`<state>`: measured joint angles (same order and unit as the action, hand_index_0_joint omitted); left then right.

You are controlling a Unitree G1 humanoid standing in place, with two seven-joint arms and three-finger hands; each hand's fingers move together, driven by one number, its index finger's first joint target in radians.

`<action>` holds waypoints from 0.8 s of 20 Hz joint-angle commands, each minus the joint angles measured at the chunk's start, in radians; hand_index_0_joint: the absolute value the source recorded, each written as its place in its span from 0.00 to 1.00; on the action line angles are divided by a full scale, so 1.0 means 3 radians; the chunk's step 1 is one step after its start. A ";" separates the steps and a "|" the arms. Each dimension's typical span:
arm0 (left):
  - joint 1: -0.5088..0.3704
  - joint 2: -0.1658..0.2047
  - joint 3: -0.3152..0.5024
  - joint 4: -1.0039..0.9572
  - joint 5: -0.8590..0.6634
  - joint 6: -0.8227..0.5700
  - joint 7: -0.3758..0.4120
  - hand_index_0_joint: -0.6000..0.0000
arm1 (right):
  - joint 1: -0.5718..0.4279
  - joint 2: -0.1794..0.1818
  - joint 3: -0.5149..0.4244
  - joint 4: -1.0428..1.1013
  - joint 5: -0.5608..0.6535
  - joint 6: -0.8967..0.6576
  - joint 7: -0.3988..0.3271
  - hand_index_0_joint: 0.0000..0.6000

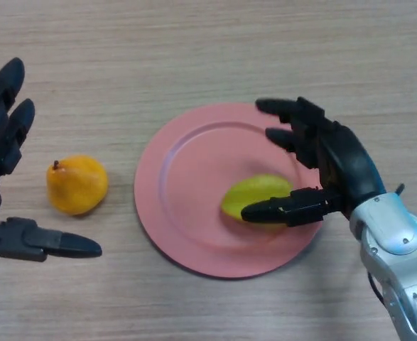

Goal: Pick up the yellow starfruit and place it on the plate

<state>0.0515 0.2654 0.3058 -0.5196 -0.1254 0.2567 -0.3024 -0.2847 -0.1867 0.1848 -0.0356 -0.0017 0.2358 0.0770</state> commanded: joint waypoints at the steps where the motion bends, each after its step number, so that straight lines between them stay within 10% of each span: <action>1: -0.0041 0.0074 0.0049 -0.0119 0.0024 -0.0501 0.0085 1.00 | -0.0116 -0.0011 -0.0205 -0.0392 0.0151 -0.0226 0.0000 0.00; 10: -0.0186 0.0072 -0.0187 -0.0431 0.0063 0.0024 0.0220 1.00 | 0.0927 -0.0240 -0.1090 -0.2140 0.0679 0.0290 0.0296 0.00; 16: -0.0351 0.0122 -0.0176 -0.0384 -0.0004 -0.0002 0.0299 1.00 | 0.0951 -0.0308 -0.1245 -0.2438 0.0218 0.0468 0.0707 0.00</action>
<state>-0.0217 0.2694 0.2018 -0.5866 -0.0965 0.3660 -0.2591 0.0301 -0.2523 -0.1397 -0.7040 0.0747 0.4691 0.2997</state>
